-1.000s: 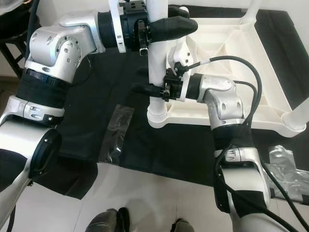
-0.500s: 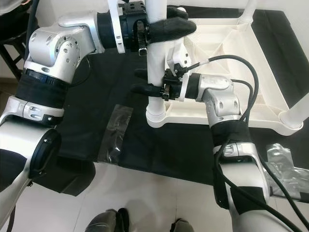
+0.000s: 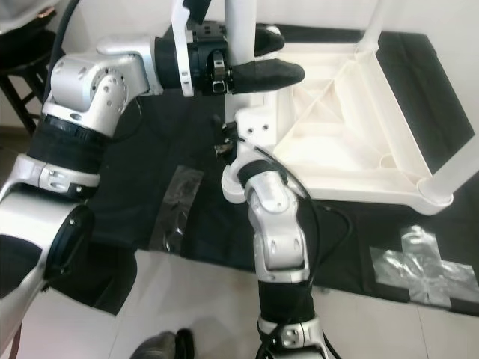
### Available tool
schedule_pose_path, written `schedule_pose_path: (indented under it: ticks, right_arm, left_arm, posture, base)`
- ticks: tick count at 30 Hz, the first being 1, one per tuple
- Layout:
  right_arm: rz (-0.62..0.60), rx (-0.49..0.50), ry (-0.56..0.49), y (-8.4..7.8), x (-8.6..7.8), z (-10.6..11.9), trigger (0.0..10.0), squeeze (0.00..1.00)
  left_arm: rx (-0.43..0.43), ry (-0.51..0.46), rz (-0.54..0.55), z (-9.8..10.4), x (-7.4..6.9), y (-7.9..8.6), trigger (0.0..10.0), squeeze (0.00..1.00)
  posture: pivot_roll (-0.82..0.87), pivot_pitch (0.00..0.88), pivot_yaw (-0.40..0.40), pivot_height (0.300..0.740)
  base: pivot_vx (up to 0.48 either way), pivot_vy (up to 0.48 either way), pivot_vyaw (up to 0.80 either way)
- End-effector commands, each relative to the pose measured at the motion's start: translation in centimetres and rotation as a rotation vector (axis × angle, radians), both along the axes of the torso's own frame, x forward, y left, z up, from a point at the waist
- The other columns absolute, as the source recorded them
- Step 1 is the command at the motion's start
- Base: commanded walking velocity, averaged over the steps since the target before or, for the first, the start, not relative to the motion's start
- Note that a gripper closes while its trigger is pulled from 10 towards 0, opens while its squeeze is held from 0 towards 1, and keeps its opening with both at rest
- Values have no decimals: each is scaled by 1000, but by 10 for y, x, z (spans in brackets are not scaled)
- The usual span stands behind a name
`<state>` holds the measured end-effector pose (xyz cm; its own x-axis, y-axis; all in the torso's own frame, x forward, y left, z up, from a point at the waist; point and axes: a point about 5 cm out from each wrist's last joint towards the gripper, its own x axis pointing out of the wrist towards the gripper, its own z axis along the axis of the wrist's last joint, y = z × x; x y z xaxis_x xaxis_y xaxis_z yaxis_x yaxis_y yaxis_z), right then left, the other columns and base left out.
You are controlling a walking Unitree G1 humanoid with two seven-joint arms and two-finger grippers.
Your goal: Building children table
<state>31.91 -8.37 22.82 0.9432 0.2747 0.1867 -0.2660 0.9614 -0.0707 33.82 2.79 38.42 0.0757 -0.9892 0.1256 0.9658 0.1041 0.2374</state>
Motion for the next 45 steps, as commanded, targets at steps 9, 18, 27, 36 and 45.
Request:
schedule_pose_path:
  ticks: [9,18,27,36,45]
  right_arm:
    - [5,12,225,15,5,-38,0,0]
    - [58,27,170,24,4,-20,10000,0]
    - [528,-96,-71,12,7,27,10000,1000]
    - [871,-410,-95,-22,12,38,10000,0]
    - [895,-458,-50,-32,38,45,0,0]
  left_arm:
    - [15,11,22,-3,4,-3,1686,0]
    - [15,14,21,-2,4,0,0,0]
    - [23,14,8,-3,2,-2,0,0]
    - [25,17,-7,-5,1,-4,0,0]
    - [23,14,-13,-4,0,-4,0,0]
  posture:
    - [74,179,92,740]
    - [68,167,83,740]
    - [67,167,82,740]
    - [67,166,90,740]
    - [74,169,92,740]
  base:
    - [0,0,0]
    - [0,0,0]
    - [0,0,0]
    - [0,0,0]
    - [0,0,0]
